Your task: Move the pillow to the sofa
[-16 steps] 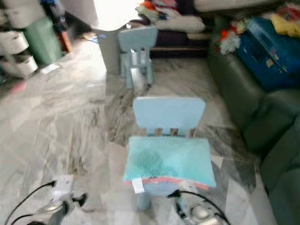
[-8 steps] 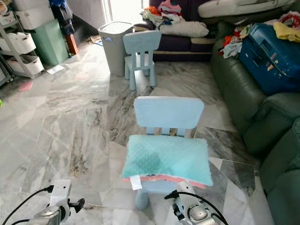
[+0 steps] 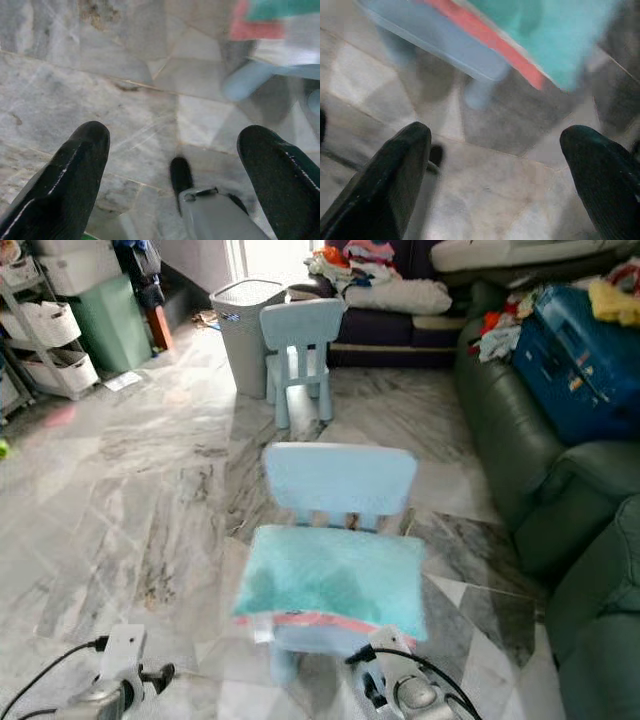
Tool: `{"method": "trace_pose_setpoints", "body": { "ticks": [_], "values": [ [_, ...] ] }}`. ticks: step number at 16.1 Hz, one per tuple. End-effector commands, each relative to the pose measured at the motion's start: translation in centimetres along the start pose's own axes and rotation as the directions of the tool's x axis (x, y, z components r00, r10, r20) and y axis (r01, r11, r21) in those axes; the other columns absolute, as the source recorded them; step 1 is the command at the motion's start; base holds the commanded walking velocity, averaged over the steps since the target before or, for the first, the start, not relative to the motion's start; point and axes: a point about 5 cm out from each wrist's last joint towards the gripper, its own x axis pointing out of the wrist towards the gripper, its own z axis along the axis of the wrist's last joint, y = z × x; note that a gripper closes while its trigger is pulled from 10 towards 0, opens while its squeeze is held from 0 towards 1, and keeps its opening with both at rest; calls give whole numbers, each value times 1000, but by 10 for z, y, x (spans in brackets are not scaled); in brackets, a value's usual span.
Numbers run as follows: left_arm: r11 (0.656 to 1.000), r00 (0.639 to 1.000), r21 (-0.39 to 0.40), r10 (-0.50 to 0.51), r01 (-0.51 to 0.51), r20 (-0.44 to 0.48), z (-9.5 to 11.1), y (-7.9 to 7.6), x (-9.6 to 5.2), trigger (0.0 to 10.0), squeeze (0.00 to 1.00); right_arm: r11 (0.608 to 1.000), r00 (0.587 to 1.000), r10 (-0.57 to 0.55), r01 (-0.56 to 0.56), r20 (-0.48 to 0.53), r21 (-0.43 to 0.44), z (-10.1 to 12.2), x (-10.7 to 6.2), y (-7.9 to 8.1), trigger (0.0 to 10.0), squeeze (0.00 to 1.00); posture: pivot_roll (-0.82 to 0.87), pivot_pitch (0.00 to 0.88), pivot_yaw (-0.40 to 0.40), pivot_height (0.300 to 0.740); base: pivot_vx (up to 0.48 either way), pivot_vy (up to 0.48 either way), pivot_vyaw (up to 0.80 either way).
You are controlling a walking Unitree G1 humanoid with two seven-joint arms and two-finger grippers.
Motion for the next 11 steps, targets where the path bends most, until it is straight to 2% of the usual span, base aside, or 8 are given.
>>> {"method": "trace_pose_setpoints", "body": {
  "ticks": [1, 11],
  "values": [
    [1000, 1000, 11, 8, -8, -1, 0, 1, 0, 10000, 0, 1000, 1000, 0, 0, 5, 2, 2, 0, -1, 10000, 0, -112, 0, 20, 740, 0, 0, 0],
    [1000, 1000, -11, 11, -11, 2, 1, 4, 0, 10000, 0, 1000, 1000, 2, -2, 4, -2, 2, 0, -1, 10000, 0, -114, 0, 19, 740, 0, 0, 0]
  ]
}}
